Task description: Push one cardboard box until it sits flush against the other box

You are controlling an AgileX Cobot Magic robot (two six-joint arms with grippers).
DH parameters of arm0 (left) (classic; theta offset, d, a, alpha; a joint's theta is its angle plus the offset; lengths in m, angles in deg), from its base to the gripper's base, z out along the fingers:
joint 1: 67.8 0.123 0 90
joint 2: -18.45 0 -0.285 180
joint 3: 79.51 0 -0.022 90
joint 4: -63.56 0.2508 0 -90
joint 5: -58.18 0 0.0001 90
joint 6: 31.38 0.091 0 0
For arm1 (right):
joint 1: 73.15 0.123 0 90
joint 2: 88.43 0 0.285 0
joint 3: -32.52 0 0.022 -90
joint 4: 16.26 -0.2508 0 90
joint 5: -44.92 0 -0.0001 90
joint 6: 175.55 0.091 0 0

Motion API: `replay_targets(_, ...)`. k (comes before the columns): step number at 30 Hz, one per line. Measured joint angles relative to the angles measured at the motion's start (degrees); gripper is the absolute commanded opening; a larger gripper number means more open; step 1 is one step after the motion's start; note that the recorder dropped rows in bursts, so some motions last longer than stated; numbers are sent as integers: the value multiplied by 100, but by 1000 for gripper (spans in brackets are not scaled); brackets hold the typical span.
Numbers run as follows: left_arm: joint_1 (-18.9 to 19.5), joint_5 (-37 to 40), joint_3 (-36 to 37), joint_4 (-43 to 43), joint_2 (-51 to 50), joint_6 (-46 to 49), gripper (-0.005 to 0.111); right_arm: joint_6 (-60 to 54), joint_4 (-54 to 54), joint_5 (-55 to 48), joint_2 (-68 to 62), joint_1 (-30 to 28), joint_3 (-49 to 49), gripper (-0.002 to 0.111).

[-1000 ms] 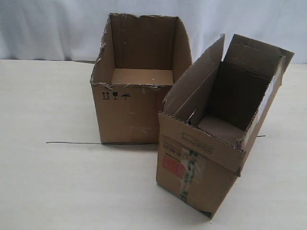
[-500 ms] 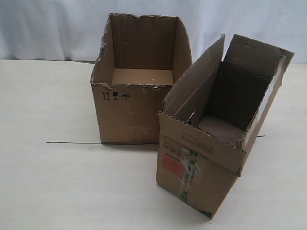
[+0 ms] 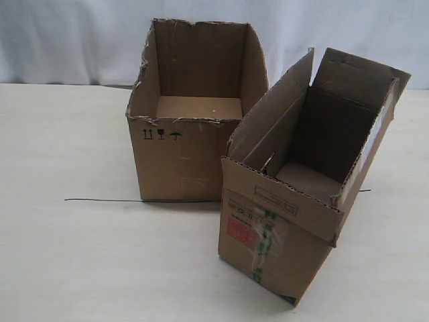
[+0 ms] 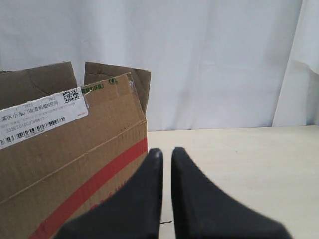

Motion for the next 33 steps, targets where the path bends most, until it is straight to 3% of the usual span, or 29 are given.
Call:
replay_targets(24, 0, -61, 0, 0, 0, -41, 0, -15, 0, 15, 0, 0, 0, 5)
replay_targets(33, 0, -61, 0, 0, 0, -41, 0, -15, -636, 700, 0, 0, 0, 5)
